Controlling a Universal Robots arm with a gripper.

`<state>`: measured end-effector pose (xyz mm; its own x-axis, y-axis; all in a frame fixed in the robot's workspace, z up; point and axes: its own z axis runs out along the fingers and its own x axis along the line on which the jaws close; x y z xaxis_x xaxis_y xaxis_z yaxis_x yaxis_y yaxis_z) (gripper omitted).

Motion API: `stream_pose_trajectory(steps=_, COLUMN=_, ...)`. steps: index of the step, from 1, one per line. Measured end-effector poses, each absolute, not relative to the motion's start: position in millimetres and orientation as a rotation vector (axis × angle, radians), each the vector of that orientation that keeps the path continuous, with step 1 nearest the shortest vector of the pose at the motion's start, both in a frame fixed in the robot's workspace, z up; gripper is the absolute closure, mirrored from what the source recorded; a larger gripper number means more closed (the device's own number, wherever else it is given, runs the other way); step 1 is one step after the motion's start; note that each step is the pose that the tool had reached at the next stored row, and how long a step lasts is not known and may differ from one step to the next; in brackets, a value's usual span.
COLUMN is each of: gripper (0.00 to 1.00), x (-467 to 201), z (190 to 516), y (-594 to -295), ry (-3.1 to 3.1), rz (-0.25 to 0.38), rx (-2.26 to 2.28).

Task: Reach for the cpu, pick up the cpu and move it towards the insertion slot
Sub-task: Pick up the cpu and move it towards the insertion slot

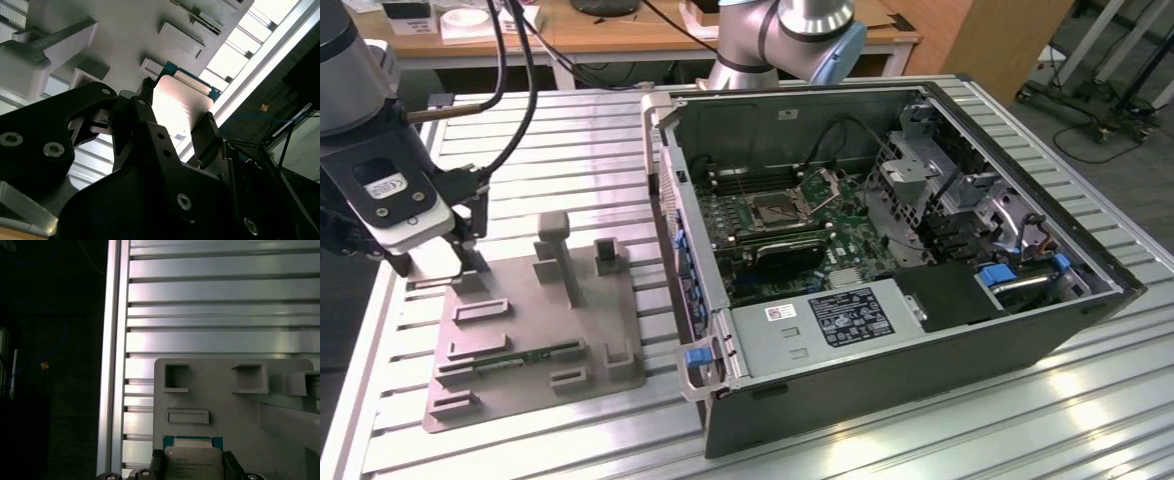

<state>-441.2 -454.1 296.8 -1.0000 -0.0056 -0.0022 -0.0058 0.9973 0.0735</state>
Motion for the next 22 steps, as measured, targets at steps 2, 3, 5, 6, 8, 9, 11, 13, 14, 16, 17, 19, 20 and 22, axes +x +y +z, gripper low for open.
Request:
stream_pose_trajectory(steps=2, gripper=0.46, x=-441.3, z=297.6, y=-454.1, ry=3.138, rz=0.115, rx=-0.009)
stream_pose_trajectory(steps=3, gripper=0.46, x=-441.3, z=298.0, y=-454.1, ry=3.137, rz=0.116, rx=-0.009)
stream_pose_trajectory(steps=5, gripper=0.46, x=-441.3, z=299.0, y=-454.1, ry=3.138, rz=0.115, rx=-0.009)
stream_pose_trajectory(steps=6, gripper=0.46, x=-441.2, z=299.6, y=-454.1, ry=3.138, rz=0.115, rx=-0.009)
stream_pose_trajectory(steps=8, gripper=0.46, x=-441.3, z=300.9, y=-454.1, ry=3.138, rz=0.115, rx=-0.009)
stream_pose_trajectory(steps=9, gripper=0.46, x=-441.2, z=301.6, y=-454.1, ry=3.138, rz=0.116, rx=-0.009)
stream_pose_trajectory(steps=11, gripper=0.46, x=-441.3, z=303.0, y=-454.1, ry=3.137, rz=0.116, rx=-0.009)
stream_pose_trajectory(steps=13, gripper=0.46, x=-441.2, z=304.1, y=-454.1, ry=3.138, rz=0.115, rx=-0.009)
stream_pose_trajectory(steps=14, gripper=0.46, x=-441.3, z=304.6, y=-454.1, ry=3.137, rz=0.116, rx=-0.009)
stream_pose_trajectory(steps=16, gripper=0.46, x=-441.2, z=305.3, y=-454.1, ry=3.137, rz=0.116, rx=-0.009)
stream_pose_trajectory(steps=17, gripper=0.46, x=-441.2, z=305.7, y=-454.1, ry=3.137, rz=0.116, rx=-0.009)
stream_pose_trajectory(steps=19, gripper=0.46, x=-441.2, z=306.4, y=-454.1, ry=3.137, rz=0.116, rx=-0.009)
stream_pose_trajectory(steps=20, gripper=0.46, x=-441.3, z=306.7, y=-454.1, ry=3.137, rz=0.116, rx=-0.009)
stream_pose_trajectory(steps=22, gripper=0.46, x=-441.3, z=307.7, y=-454.1, ry=3.138, rz=0.115, rx=-0.009)
